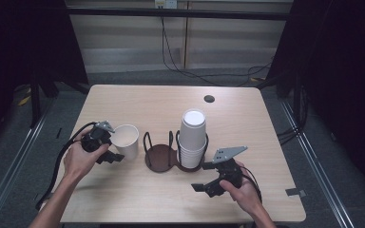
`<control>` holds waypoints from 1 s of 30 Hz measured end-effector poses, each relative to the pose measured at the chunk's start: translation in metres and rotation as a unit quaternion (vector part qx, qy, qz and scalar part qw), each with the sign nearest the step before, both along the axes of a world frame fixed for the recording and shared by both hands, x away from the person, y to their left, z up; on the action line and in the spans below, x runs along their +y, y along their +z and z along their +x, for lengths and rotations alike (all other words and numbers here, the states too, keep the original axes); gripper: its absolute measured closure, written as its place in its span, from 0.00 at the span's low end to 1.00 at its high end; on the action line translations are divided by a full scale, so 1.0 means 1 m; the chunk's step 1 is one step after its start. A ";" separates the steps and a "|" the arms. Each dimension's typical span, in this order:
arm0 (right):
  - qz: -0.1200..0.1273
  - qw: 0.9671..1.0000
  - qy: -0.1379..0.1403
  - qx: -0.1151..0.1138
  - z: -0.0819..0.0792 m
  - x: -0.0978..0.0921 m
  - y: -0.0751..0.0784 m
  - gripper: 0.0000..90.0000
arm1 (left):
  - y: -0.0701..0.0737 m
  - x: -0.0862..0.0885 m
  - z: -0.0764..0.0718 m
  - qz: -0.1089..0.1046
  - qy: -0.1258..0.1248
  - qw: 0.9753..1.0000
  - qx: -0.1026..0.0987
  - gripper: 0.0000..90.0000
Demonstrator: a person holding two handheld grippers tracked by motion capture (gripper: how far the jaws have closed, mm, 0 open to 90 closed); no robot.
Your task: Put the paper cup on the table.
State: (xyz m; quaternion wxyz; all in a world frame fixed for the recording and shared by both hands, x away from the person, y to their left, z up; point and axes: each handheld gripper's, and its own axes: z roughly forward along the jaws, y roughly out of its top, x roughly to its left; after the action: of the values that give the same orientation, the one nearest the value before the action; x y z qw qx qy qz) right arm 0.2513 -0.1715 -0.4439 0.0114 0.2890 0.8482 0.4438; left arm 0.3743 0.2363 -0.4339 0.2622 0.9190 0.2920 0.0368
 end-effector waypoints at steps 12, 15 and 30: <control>0.000 1.000 -0.002 0.001 0.001 0.000 0.000 0.16 | 0.003 0.026 -0.025 -0.106 0.031 0.994 -0.022 0.24; 0.002 1.000 -0.004 -0.001 0.001 -0.001 0.001 0.16 | 0.003 0.027 -0.034 -0.138 0.037 0.989 -0.024 0.24; 0.007 1.000 -0.023 -0.016 -0.001 -0.005 0.003 0.16 | 0.000 0.020 -0.072 -0.173 0.033 0.980 -0.095 0.23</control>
State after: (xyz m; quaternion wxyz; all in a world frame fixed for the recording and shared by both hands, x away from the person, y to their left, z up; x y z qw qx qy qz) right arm 0.2503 -0.1761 -0.4409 0.0328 0.3012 0.8381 0.4537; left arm 0.3024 0.2561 -0.4342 0.4424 0.8419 0.2981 0.0818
